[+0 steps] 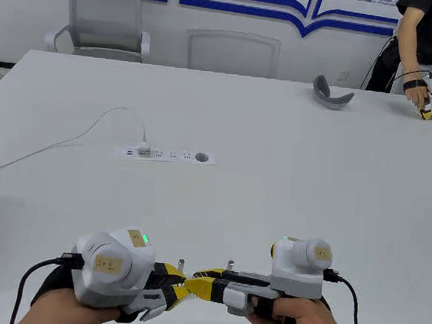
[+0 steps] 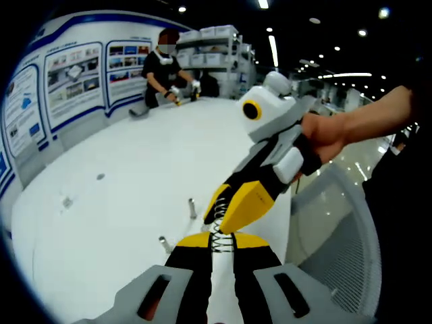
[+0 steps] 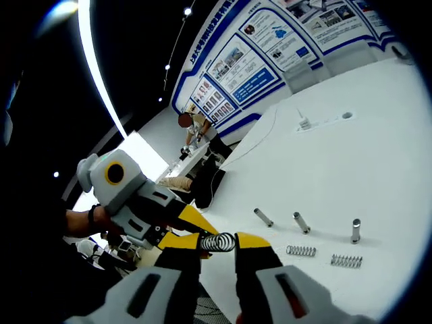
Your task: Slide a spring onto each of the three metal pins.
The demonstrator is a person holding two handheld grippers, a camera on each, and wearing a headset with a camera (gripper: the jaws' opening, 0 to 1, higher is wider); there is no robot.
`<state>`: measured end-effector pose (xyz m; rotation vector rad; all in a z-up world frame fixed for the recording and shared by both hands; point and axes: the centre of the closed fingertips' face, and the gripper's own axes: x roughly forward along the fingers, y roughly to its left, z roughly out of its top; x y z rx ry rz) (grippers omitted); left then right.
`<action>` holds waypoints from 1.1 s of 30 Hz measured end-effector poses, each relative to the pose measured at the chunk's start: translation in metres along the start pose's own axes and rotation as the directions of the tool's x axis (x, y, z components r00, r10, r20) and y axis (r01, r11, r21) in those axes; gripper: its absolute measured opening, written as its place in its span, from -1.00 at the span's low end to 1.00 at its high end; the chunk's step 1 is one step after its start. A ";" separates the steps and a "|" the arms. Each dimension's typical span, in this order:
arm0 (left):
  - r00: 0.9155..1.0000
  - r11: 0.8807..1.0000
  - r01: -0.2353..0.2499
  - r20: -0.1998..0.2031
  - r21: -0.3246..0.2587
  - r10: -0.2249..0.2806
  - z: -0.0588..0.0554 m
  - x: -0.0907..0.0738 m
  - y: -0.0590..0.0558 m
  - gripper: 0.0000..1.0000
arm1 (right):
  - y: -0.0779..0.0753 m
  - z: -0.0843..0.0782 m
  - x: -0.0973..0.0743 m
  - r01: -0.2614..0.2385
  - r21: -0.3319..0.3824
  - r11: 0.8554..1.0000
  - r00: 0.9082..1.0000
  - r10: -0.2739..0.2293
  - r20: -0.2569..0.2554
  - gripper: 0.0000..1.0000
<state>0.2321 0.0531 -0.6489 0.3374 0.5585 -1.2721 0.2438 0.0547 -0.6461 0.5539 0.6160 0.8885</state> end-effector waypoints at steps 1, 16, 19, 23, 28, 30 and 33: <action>1.000 1.000 0.001 -0.001 0.002 -0.001 0.000 0.000 -0.001 -0.80 | -0.001 -0.001 0.000 0.003 0.016 1.000 1.000 -0.003 0.005 -0.60; 0.999 1.000 0.028 -0.017 0.009 -0.028 -0.007 0.000 -0.005 -0.80 | 0.011 -0.006 0.003 -0.045 0.035 0.998 0.999 0.045 -0.011 -0.75; 0.999 0.999 0.034 -0.010 -0.001 -0.034 -0.007 -0.001 -0.004 -0.80 | 0.012 -0.005 0.003 -0.048 0.018 0.999 0.999 0.048 -0.023 -0.75; 0.999 0.999 0.049 0.013 -0.023 -0.049 -0.002 -0.003 -0.003 -0.80 | 0.015 -0.001 0.002 -0.054 -0.040 0.998 0.997 0.051 -0.065 -0.75; 0.995 0.995 0.087 0.060 -0.042 -0.084 0.007 -0.008 -0.003 -0.80 | 0.023 0.005 -0.001 -0.091 -0.162 0.983 0.983 0.063 -0.171 -0.75; 0.992 0.993 0.108 0.073 -0.050 -0.104 0.011 -0.009 -0.005 -0.81 | 0.026 0.006 -0.003 -0.115 -0.205 0.972 0.973 0.069 -0.220 -0.75; 0.988 0.991 0.131 0.089 -0.041 -0.127 0.014 -0.011 -0.006 -0.81 | 0.030 0.009 -0.004 -0.150 -0.260 0.954 0.956 0.073 -0.284 -0.75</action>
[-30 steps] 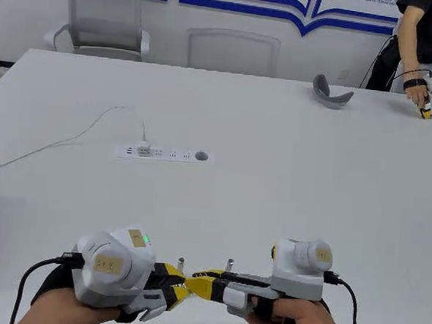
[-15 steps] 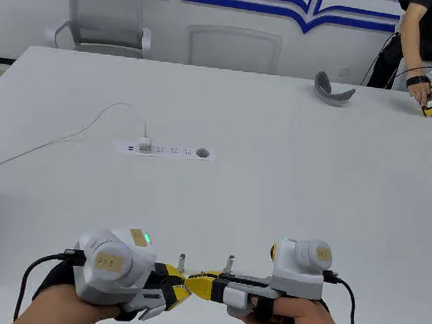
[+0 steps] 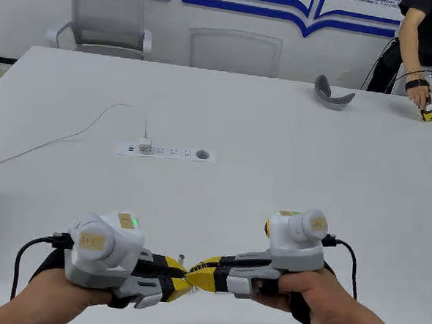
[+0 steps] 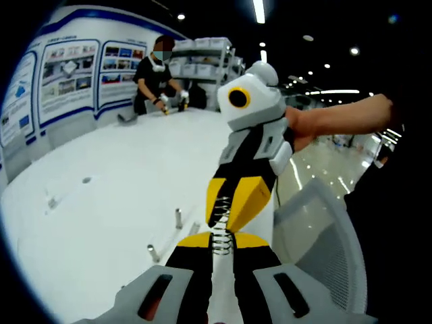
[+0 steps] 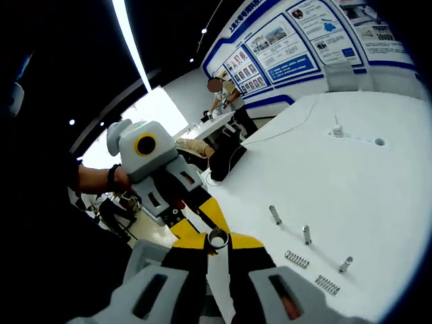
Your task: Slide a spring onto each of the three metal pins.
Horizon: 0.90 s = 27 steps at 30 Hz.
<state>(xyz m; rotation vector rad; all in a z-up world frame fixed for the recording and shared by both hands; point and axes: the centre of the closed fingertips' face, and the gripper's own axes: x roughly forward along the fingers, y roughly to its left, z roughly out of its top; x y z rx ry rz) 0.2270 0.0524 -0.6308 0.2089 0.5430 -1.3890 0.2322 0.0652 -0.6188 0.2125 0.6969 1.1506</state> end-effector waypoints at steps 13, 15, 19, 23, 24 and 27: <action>0.998 0.998 0.048 0.027 0.043 -0.049 0.012 -0.005 -0.004 -0.81 | 0.012 0.007 -0.002 -0.088 -0.286 0.954 0.963 0.008 -0.269 -0.73; 0.998 0.997 0.052 0.030 0.051 -0.054 0.012 -0.006 -0.005 -0.81 | 0.014 0.007 -0.002 -0.104 -0.306 0.946 0.957 0.011 -0.289 -0.73; 0.997 0.996 0.066 0.028 0.063 -0.068 0.011 -0.007 -0.009 -0.81 | 0.018 0.004 0.000 -0.140 -0.321 0.937 0.944 0.029 -0.329 -0.74; 0.996 0.994 0.084 0.022 0.072 -0.086 0.007 -0.007 -0.014 -0.81 | 0.022 -0.002 0.001 -0.177 -0.343 0.922 0.929 0.041 -0.369 -0.75; 0.996 0.994 0.089 0.023 0.072 -0.090 0.006 -0.007 -0.015 -0.81 | 0.023 -0.003 0.001 -0.180 -0.342 0.923 0.927 0.043 -0.372 -0.75; 0.994 0.993 0.101 0.033 0.066 -0.103 0.003 -0.007 -0.019 -0.81 | 0.025 -0.007 0.001 -0.199 -0.343 0.918 0.917 0.051 -0.395 -0.75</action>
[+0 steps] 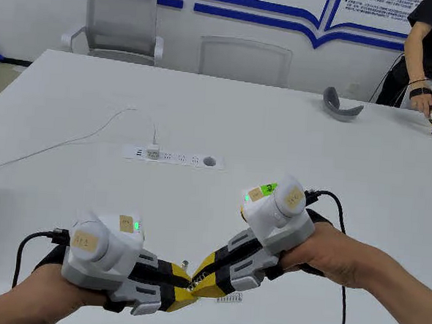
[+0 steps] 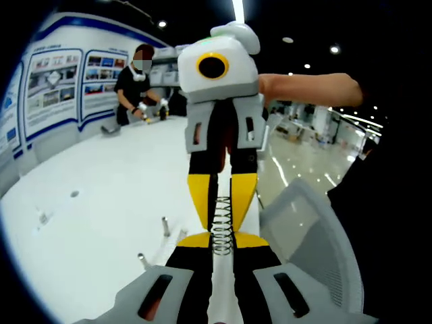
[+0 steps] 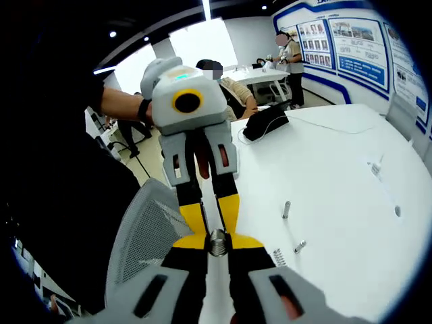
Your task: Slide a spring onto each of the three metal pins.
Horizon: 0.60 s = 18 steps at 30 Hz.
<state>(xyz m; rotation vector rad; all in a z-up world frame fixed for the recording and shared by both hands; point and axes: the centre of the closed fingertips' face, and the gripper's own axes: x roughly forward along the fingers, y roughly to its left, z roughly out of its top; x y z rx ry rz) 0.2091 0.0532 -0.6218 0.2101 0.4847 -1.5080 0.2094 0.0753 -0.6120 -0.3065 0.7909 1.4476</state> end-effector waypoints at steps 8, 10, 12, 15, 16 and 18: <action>1.000 1.000 -0.011 0.011 -0.009 0.011 -0.012 0.002 0.001 -0.78 | 0.000 -0.008 0.011 0.008 -0.028 1.000 0.999 -0.009 -0.054 -0.75; 1.000 1.000 -0.024 0.013 -0.016 0.024 -0.016 0.002 0.003 -0.76 | -0.001 -0.009 0.014 0.010 -0.030 0.999 0.998 -0.012 -0.060 -0.75; 0.999 0.999 -0.031 0.009 -0.020 0.031 -0.019 0.001 0.003 -0.72 | -0.001 -0.009 0.015 0.010 -0.032 0.999 0.998 -0.012 -0.063 -0.76; 0.999 0.998 -0.051 0.001 -0.033 0.051 -0.026 -0.004 0.005 -0.67 | -0.003 -0.008 0.016 0.017 -0.027 0.999 0.998 -0.019 -0.058 -0.75; 0.998 0.998 -0.055 -0.001 -0.037 0.055 -0.028 -0.005 0.006 -0.65 | -0.004 -0.009 0.016 0.018 -0.025 1.000 0.998 -0.020 -0.057 -0.75; 0.997 0.996 -0.082 -0.015 -0.047 0.081 -0.034 -0.008 0.010 -0.63 | -0.006 -0.010 0.017 0.023 -0.023 0.999 0.998 -0.024 -0.056 -0.75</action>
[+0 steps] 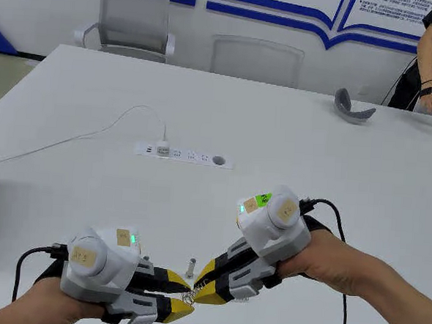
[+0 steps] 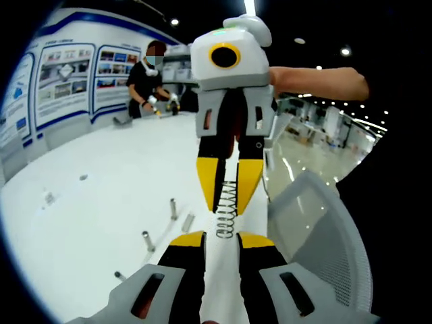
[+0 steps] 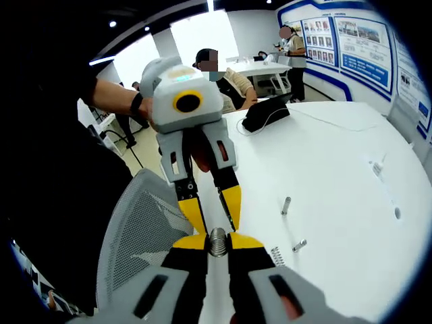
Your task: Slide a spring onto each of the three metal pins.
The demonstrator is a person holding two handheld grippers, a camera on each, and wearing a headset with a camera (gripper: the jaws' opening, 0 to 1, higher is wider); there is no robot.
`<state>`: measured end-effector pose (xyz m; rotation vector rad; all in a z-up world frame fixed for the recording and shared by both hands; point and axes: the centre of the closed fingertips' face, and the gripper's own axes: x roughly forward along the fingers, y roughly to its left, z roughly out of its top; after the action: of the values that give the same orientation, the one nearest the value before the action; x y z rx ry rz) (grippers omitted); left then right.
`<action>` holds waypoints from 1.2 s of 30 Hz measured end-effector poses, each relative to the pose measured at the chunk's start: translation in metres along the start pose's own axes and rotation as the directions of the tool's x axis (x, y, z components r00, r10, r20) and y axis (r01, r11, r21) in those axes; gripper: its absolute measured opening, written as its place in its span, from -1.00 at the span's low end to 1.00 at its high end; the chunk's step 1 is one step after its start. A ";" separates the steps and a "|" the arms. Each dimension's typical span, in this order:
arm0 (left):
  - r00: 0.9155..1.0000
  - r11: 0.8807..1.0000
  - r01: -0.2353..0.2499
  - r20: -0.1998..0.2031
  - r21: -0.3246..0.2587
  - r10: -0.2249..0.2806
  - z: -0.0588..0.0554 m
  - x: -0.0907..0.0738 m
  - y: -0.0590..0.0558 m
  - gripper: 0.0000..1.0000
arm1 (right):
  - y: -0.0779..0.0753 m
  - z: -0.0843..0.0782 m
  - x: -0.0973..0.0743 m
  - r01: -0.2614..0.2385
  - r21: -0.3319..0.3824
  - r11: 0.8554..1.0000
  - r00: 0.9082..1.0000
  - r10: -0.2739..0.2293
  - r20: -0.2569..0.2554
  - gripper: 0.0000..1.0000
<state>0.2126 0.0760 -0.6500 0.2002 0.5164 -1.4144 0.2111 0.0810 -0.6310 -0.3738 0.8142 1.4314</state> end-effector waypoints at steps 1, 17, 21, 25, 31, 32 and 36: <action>1.000 1.000 -0.007 -0.002 -0.007 0.007 -0.002 -0.001 0.001 -0.60 | -0.001 0.000 0.000 0.003 0.003 1.000 1.000 -0.003 0.000 -0.75; 0.982 0.974 -0.184 0.004 -0.129 0.186 -0.032 -0.032 0.033 -0.36 | -0.024 -0.018 0.012 0.067 0.057 0.996 0.997 -0.063 -0.054 -0.75; 0.974 0.963 -0.224 -0.006 -0.151 0.225 -0.041 -0.039 0.041 -0.27 | -0.030 -0.018 0.015 0.076 0.075 0.994 0.996 -0.071 -0.062 -0.75; 0.964 0.948 -0.267 -0.030 -0.174 0.266 -0.052 -0.047 0.051 -0.22 | -0.038 -0.020 0.019 0.096 0.074 0.993 0.992 -0.090 -0.084 -0.75; 0.951 0.928 -0.308 -0.034 -0.208 0.308 -0.062 -0.058 0.060 -0.06 | -0.049 -0.018 0.028 0.112 0.074 0.991 0.989 -0.105 -0.101 -0.75; 0.947 0.923 -0.319 -0.036 -0.214 0.318 -0.064 -0.060 0.062 -0.04 | -0.050 -0.017 0.030 0.114 0.073 0.991 0.989 -0.105 -0.107 -0.75; 0.936 0.908 -0.348 -0.040 -0.233 0.349 -0.071 -0.067 0.068 0.08 | -0.055 -0.014 0.035 0.112 0.064 0.992 0.987 -0.103 -0.119 -0.75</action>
<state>0.2581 0.1771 -0.6924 0.0920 0.6100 -0.9941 0.2580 0.0892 -0.6780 -0.4435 0.9223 1.2863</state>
